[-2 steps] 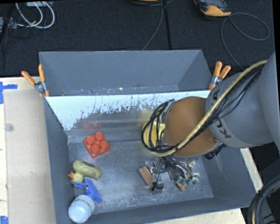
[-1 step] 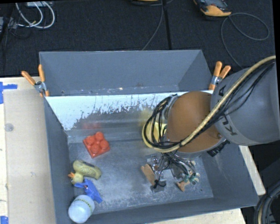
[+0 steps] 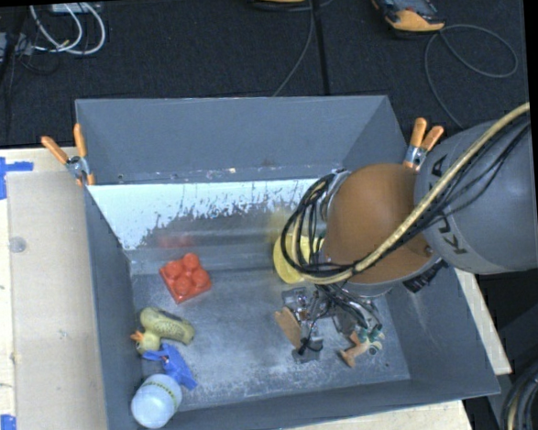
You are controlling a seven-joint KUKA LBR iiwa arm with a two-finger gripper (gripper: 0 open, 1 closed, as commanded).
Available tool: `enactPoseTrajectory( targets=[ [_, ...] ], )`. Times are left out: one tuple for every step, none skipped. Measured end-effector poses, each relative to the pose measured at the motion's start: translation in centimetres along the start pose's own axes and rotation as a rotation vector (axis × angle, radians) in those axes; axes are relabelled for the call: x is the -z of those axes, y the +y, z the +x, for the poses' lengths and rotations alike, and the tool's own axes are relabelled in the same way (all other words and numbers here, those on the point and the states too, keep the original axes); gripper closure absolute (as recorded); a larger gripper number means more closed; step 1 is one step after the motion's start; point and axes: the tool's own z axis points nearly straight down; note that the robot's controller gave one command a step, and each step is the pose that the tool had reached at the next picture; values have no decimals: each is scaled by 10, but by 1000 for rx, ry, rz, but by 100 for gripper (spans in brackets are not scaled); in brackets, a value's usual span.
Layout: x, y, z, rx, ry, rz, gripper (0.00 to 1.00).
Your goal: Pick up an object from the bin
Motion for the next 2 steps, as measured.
enactPoseTrajectory(
  targets=[
    [19,0,0,-1,-1,0,100],
    [32,1,0,-1,-2,0,100]
  ],
)
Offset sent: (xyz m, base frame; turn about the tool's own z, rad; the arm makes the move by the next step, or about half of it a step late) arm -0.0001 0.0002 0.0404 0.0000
